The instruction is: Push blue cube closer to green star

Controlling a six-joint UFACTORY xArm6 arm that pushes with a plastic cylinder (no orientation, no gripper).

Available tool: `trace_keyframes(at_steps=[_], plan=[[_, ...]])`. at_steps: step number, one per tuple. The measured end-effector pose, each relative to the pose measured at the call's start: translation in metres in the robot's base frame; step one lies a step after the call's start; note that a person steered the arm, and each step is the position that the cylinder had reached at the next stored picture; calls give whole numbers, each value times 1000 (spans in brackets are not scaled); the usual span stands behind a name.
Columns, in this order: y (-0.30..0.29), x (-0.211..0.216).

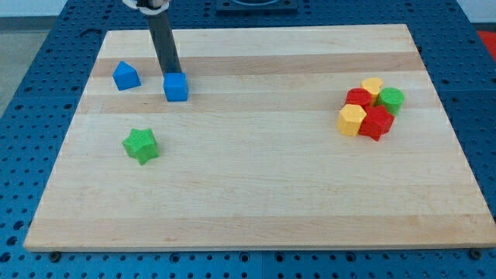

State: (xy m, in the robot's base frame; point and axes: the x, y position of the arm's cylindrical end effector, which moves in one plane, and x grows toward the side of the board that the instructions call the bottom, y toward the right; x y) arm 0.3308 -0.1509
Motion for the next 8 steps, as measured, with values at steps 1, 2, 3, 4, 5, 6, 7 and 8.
trace_keyframes(at_steps=[1, 2, 3, 4, 5, 6, 7, 8], plan=[[0, 32], [0, 57], [0, 61], [24, 21], [36, 23], [34, 37], [29, 62], [26, 95]])
